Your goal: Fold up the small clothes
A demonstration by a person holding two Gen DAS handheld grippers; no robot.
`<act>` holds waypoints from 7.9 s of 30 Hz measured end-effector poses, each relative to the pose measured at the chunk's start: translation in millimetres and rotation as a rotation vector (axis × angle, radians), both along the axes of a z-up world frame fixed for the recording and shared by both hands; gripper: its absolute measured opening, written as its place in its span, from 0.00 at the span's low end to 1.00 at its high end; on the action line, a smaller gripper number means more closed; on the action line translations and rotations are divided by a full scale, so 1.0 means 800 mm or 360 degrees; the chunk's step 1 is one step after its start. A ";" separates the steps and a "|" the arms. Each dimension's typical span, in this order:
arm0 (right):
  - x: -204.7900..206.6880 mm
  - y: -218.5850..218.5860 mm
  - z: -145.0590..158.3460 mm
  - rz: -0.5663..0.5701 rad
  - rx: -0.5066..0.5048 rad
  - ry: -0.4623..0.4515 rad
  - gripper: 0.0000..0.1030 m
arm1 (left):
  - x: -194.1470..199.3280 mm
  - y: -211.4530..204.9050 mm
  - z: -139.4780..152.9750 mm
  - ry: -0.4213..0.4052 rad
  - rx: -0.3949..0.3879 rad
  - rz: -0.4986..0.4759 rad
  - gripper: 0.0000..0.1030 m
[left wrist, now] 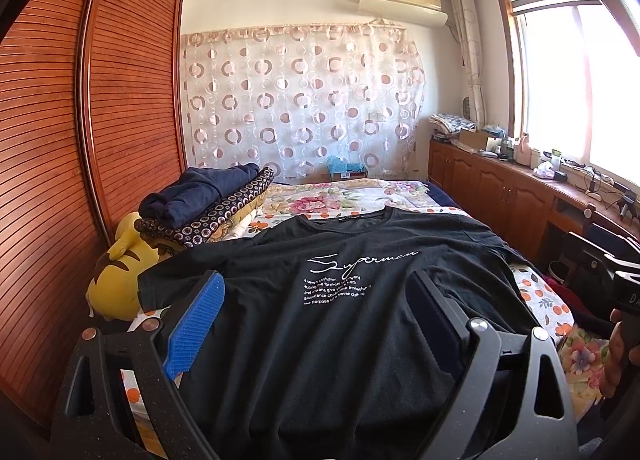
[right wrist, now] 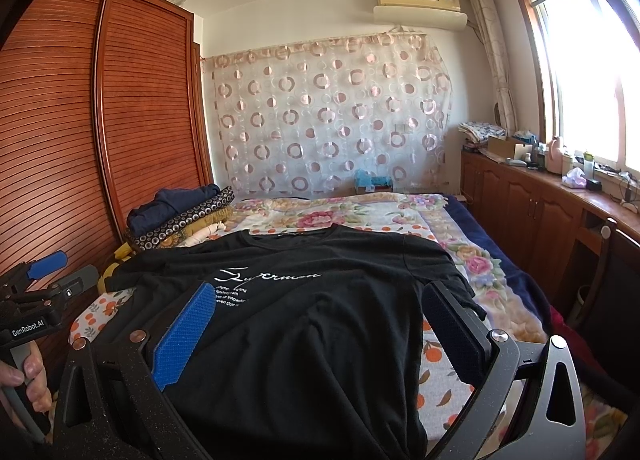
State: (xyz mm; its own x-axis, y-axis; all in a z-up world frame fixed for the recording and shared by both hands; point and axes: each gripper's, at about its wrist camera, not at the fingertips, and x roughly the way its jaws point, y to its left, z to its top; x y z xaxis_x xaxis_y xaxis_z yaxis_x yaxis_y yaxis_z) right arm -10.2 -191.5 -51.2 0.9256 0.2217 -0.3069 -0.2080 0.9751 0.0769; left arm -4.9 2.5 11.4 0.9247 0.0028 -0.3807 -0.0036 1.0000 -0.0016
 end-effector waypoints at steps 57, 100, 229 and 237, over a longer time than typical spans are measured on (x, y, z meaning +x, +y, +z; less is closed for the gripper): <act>0.035 0.029 -0.018 0.0197 -0.0014 0.0118 1.00 | 0.019 0.046 -0.036 0.0076 -0.0085 0.0063 0.90; 0.194 0.070 -0.030 0.0772 -0.0198 0.0246 1.00 | 0.176 0.323 -0.110 0.0549 -0.0042 0.0290 0.99; 0.122 -0.200 -0.024 0.0006 -0.0264 0.0546 0.68 | 0.150 0.100 -0.074 0.0399 0.0018 -0.0304 0.78; 0.128 -0.244 -0.030 -0.0197 -0.0290 0.0631 0.68 | 0.193 -0.026 -0.104 0.0540 0.0052 -0.0627 0.78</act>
